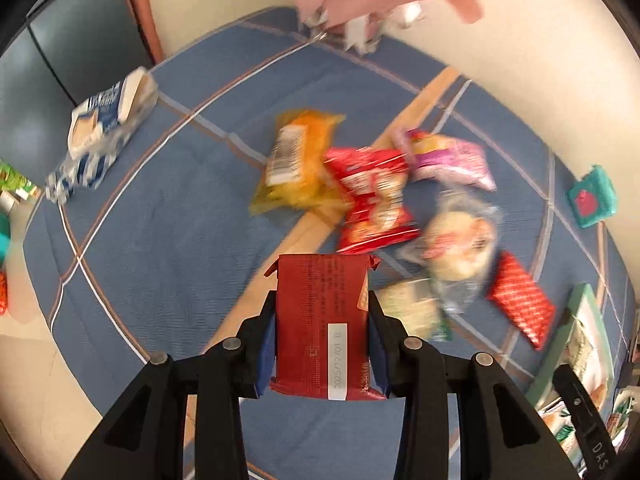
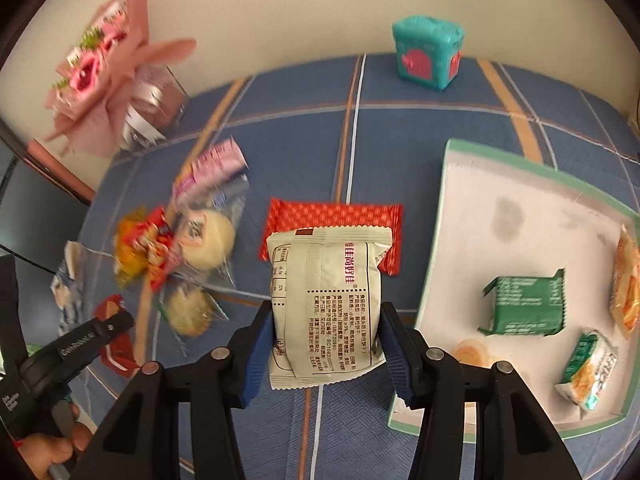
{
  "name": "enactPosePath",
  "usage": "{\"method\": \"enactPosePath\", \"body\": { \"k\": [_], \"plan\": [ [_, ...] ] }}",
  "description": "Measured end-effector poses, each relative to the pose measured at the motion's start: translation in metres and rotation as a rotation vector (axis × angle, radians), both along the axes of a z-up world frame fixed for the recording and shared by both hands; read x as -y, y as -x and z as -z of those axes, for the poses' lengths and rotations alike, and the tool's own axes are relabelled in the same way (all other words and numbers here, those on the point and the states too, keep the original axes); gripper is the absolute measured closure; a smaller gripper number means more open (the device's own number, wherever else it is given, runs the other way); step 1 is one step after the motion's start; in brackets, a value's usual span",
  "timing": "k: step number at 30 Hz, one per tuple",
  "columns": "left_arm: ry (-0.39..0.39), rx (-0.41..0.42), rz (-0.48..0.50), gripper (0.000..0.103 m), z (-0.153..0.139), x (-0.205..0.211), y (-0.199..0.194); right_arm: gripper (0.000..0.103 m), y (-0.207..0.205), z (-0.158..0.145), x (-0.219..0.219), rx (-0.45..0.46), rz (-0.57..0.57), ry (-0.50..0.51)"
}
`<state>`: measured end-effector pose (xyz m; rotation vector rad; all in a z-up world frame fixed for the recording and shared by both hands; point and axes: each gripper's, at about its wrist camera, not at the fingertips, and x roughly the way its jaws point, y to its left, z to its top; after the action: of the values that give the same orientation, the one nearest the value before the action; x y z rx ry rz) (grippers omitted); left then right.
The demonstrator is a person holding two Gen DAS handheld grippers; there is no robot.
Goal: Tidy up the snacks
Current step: 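Carry the red box and cream bread pack over the tray with both grippers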
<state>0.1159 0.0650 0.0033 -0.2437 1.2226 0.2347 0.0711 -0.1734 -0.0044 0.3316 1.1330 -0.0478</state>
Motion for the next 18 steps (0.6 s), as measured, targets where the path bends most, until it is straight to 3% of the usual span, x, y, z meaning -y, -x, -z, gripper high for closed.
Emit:
{"method": "enactPosePath", "body": {
  "k": [9, 18],
  "plan": [
    [0.010, 0.072, 0.131, 0.062, -0.027, 0.073, -0.017, 0.049, -0.006, -0.015, 0.039, 0.026, 0.093, -0.043],
    [0.004, 0.068, 0.307, 0.062, -0.023, 0.172, -0.014, 0.049, 0.010, -0.020, 0.114, 0.023, 0.263, -0.018]
  ]
}}
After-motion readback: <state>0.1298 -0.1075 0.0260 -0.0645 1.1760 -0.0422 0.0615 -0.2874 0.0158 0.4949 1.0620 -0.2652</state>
